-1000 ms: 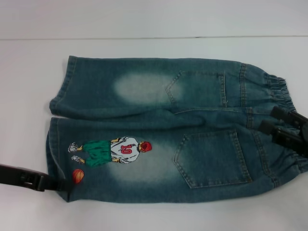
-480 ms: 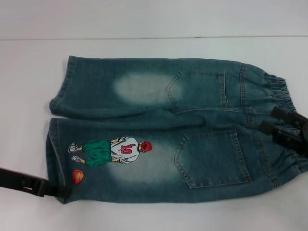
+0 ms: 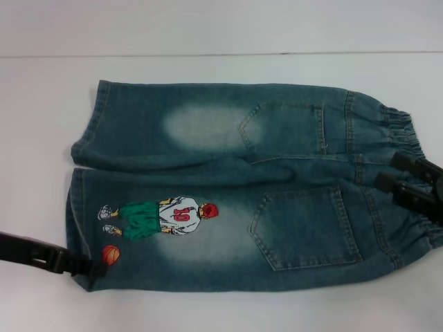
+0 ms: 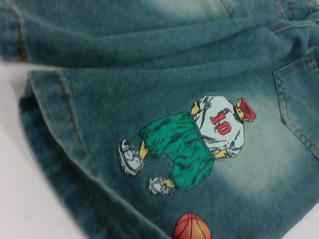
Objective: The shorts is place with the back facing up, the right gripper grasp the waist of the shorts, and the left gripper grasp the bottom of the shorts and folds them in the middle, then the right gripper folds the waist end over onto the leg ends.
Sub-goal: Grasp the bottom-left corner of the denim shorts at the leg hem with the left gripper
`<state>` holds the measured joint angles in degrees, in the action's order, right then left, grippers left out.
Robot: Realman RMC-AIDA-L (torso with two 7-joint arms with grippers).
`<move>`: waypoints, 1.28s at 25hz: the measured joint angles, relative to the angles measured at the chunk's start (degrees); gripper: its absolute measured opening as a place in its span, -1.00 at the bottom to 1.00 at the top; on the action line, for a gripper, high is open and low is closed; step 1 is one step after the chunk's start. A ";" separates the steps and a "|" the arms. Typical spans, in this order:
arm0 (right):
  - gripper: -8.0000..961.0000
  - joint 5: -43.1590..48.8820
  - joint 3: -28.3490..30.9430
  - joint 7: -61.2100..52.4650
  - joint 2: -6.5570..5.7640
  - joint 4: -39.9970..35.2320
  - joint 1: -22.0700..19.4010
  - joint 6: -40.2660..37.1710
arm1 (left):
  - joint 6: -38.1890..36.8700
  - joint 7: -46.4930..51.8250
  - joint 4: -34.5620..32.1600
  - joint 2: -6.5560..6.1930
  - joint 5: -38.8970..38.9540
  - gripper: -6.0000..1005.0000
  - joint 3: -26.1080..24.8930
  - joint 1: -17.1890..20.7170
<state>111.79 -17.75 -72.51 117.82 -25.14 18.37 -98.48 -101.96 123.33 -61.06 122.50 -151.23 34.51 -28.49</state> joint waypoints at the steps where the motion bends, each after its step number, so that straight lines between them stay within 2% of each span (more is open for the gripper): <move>1: 0.85 0.00 0.00 0.00 -0.03 0.00 0.00 -0.01 | 0.03 0.00 -0.24 0.08 0.01 -0.18 -0.13 0.04; 13: 0.85 0.00 0.00 0.00 -0.04 0.00 0.00 0.03 | 1.14 0.63 0.31 0.11 -0.40 0.59 -0.02 0.22; 23: 0.85 0.00 0.00 0.00 -0.04 0.00 0.00 0.11 | 1.23 0.82 0.27 0.31 -0.32 0.52 0.10 -0.16; 27: 0.85 0.00 0.00 0.00 -0.06 0.00 0.00 0.02 | 0.53 0.86 1.32 -0.22 0.09 0.48 0.10 -0.85; 32: 0.85 0.01 0.00 0.00 -0.11 0.00 0.00 -0.03 | 0.26 0.71 1.82 -0.33 0.06 0.00 0.13 -1.25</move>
<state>111.80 -17.75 -72.51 117.71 -25.14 18.37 -98.51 -101.70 124.04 -59.24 122.17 -151.17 34.64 -29.75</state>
